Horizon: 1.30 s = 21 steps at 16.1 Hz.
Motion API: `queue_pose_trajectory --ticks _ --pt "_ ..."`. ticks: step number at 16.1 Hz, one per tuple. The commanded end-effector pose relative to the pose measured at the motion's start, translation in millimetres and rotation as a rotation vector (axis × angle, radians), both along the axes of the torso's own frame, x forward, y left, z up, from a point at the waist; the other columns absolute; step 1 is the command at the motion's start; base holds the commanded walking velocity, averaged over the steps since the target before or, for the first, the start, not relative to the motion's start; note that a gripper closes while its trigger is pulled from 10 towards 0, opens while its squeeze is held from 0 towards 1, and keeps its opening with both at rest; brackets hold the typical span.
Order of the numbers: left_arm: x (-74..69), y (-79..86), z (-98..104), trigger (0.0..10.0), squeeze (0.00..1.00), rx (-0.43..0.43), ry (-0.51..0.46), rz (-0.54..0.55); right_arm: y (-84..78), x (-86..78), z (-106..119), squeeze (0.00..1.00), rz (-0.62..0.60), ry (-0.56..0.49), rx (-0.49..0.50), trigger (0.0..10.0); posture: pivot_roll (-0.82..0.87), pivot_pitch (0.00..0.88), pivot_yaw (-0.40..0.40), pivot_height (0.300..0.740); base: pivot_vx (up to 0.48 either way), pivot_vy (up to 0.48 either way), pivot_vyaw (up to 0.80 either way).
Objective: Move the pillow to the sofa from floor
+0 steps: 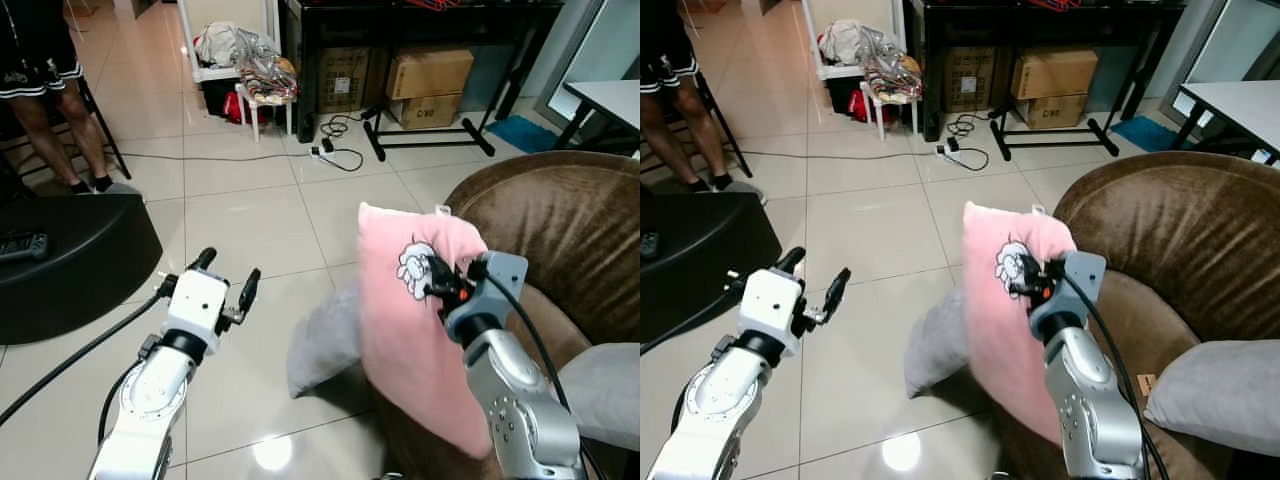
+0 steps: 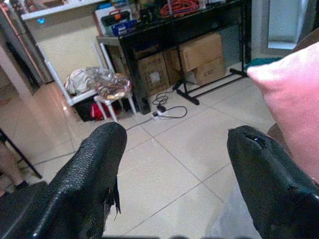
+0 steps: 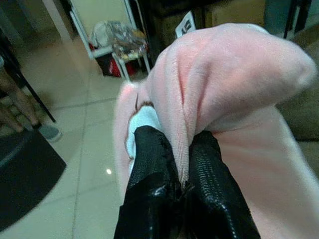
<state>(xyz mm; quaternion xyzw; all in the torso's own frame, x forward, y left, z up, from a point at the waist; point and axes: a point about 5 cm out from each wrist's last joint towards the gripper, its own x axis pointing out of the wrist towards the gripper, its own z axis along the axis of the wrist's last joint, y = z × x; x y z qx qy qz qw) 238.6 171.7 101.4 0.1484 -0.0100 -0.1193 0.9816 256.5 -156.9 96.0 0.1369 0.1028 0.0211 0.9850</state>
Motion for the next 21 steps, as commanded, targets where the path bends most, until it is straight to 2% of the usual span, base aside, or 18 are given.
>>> queue_pose_trajectory --ticks 1,7,17,21 --pt "-1.0 -0.1 -1.6 10.0 0.00 0.005 0.003 0.003 -1.5 2.3 6.2 0.00 0.004 -0.045 -0.019 10.0 0.03 0.000 -0.054 0.740 0.000 0.000 0.00" --pt "-3.7 1.2 -2.1 10.0 0.00 0.019 0.003 0.007 -8.7 -0.7 -1.7 0.00 -0.020 -0.015 -0.037 10.0 0.03 0.000 -0.052 0.740 0.000 0.000 -0.65" --pt "-3.3 0.9 -1.8 10.0 0.00 0.018 0.001 0.006 -6.9 -0.6 -3.1 0.00 -0.026 -0.008 -0.037 10.0 0.03 0.000 -0.049 0.740 0.000 0.000 -0.80" --pt "-3.3 0.8 -1.8 10.0 0.00 0.021 -0.002 0.008 -3.2 1.2 -1.3 0.00 0.011 -0.022 -0.055 10.0 0.03 0.000 -0.055 0.740 0.000 0.000 -0.80"
